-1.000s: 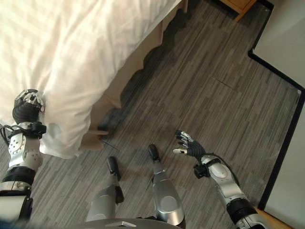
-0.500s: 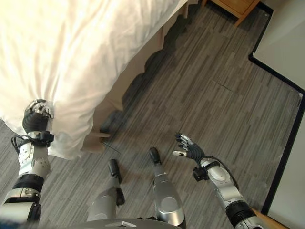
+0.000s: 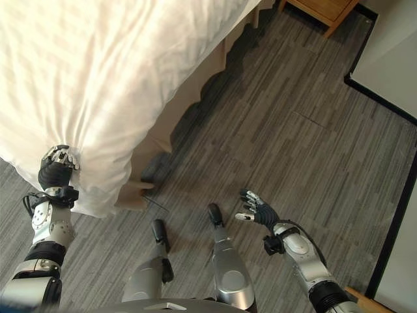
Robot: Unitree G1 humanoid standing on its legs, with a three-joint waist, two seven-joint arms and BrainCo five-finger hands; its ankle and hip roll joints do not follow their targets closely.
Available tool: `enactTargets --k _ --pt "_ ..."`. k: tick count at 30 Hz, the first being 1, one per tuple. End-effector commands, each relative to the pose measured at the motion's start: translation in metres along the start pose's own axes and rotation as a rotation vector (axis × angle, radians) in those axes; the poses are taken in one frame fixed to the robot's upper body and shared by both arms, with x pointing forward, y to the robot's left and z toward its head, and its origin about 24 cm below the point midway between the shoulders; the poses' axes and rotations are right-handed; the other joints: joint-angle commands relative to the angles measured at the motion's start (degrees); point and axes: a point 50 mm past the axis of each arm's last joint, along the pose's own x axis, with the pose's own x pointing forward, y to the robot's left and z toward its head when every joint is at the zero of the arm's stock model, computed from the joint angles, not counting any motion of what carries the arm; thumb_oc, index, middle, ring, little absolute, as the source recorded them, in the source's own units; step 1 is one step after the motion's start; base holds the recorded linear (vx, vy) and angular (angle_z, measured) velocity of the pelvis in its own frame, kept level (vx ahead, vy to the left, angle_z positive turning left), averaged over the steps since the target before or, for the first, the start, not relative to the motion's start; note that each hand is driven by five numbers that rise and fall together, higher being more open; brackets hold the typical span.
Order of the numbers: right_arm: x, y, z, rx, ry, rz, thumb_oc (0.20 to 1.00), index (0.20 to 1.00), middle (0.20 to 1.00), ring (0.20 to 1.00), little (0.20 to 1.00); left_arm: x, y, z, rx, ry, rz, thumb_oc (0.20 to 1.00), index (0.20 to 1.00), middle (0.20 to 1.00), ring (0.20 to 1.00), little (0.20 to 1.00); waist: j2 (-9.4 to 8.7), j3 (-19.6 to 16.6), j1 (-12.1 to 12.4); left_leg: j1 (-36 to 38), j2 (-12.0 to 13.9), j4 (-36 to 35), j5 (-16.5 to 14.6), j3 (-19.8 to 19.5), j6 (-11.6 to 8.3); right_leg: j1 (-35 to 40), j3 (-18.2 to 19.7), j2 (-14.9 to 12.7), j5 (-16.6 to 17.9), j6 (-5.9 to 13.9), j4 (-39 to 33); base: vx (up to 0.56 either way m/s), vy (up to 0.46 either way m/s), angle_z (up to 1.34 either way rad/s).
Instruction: Making the bed.
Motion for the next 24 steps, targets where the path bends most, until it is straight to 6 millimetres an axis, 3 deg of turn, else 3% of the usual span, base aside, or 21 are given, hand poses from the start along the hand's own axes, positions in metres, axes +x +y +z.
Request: enactTargets --k 1,6,9,10,15,20,24 --pt "0.008 0.007 0.013 0.046 -0.091 0.002 1.000 1.000 1.000 1.000 1.000 -0.095 0.058 -0.088 0.015 0.510 0.300 0.200 0.200 0.200 0.200 0.200 -4.23 1.0 0.7 2.0 0.8 0.7 -0.1 -0.2 -2.64 -2.4 -2.6 -1.6 -1.2 2.03 1.3 0.00 0.000 0.00" --pt "0.011 0.009 0.014 0.031 -0.086 0.010 1.000 1.000 1.000 1.000 1.000 -0.104 0.060 -0.094 0.110 0.595 0.285 0.200 0.200 0.200 0.200 0.200 -4.41 1.5 0.7 2.0 0.9 0.7 -0.1 -0.1 -2.61 -2.5 -2.5 -1.5 -1.1 2.02 1.3 0.00 0.000 0.00" --pt "0.013 0.009 0.016 0.022 -0.090 0.017 1.000 1.000 1.000 1.000 1.000 -0.118 0.061 -0.106 0.213 0.718 0.244 0.200 0.200 0.200 0.200 0.200 -4.60 1.7 0.7 2.0 1.0 0.7 0.0 0.0 -2.59 -2.5 -2.5 -1.5 -1.1 1.99 1.3 0.00 0.000 0.00" --pt "0.015 0.011 0.019 0.016 -0.098 0.028 1.000 1.000 1.000 1.000 1.000 -0.132 0.060 -0.116 0.306 0.825 0.195 0.200 0.200 0.200 0.200 0.200 -4.82 1.8 0.7 2.0 1.1 0.7 0.0 0.2 -2.62 -2.6 -2.4 -1.4 -0.9 2.00 1.2 0.00 0.000 0.00" --pt "0.015 0.014 0.019 0.011 -0.097 0.036 1.000 1.000 1.000 1.000 1.000 -0.159 0.059 -0.131 0.364 0.959 0.154 0.200 0.200 0.200 0.200 0.200 -5.16 1.6 0.8 1.9 1.2 0.7 0.0 0.3 -2.60 -2.8 -2.2 -1.3 -1.0 2.02 1.2 0.00 -0.001 -0.01" --pt "0.013 0.015 0.014 0.018 -0.077 0.028 1.000 1.000 1.000 1.000 1.000 -0.165 0.064 -0.129 0.340 0.957 0.193 0.200 0.200 0.200 0.200 0.200 -5.12 1.6 1.3 1.7 1.1 0.7 0.0 -0.2 -2.62 -2.6 -2.5 -1.3 -1.1 1.94 1.2 0.00 -0.010 0.03" --pt "0.012 0.014 0.011 0.026 -0.066 0.023 1.000 1.000 1.000 1.000 1.000 -0.158 0.066 -0.123 0.315 0.899 0.211 0.200 0.200 0.200 0.200 0.200 -4.93 1.4 1.7 1.7 0.9 0.7 0.0 -0.5 -2.55 -2.4 -2.8 -1.3 -1.2 1.89 1.1 0.00 0.000 0.00"
